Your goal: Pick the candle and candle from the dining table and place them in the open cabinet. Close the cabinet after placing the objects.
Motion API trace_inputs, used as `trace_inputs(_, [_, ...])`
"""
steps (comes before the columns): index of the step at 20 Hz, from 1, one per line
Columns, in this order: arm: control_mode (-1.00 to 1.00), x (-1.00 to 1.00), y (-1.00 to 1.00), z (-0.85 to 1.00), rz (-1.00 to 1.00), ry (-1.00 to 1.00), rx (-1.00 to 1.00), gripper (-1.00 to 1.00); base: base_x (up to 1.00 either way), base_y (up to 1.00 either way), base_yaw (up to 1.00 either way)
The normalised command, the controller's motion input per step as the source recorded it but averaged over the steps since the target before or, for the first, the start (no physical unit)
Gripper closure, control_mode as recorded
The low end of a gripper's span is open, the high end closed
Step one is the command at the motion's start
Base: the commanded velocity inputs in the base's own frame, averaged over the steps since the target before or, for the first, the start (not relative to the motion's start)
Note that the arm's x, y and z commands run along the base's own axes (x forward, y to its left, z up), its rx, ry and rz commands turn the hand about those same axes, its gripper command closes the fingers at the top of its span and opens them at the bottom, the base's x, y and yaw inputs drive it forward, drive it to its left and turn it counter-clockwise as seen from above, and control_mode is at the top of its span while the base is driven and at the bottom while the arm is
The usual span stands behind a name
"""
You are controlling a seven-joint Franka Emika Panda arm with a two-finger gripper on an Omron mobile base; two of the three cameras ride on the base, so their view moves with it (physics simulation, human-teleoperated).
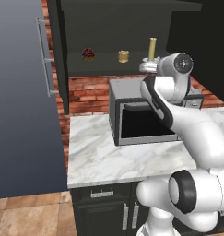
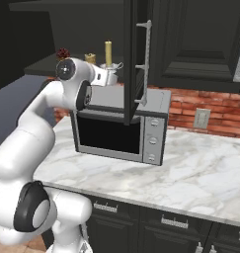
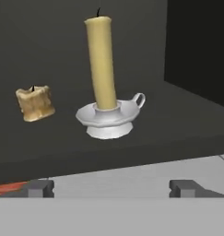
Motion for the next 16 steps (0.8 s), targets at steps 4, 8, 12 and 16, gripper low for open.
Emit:
trace_inputs(4, [-1.0,-0.06,0.17,-0.01,0.0,0.26,0.0,-1.0,0.0,0.0,0.0])
trace_inputs(8, [-1.0,-0.32,0.08,-0.02,0.0,0.17,0.0,-1.0,0.0,0.0,0.0])
trace_inputs(12, [-1.0,-0.36,0.06,-0.02,0.0,0.12,0.0,-1.0,0.0,0.0,0.0])
trace_inputs(16, [-1.0,-0.54,0.06,-0.04,0.03,0.04,0.0,-1.0,0.0,0.0,0.0])
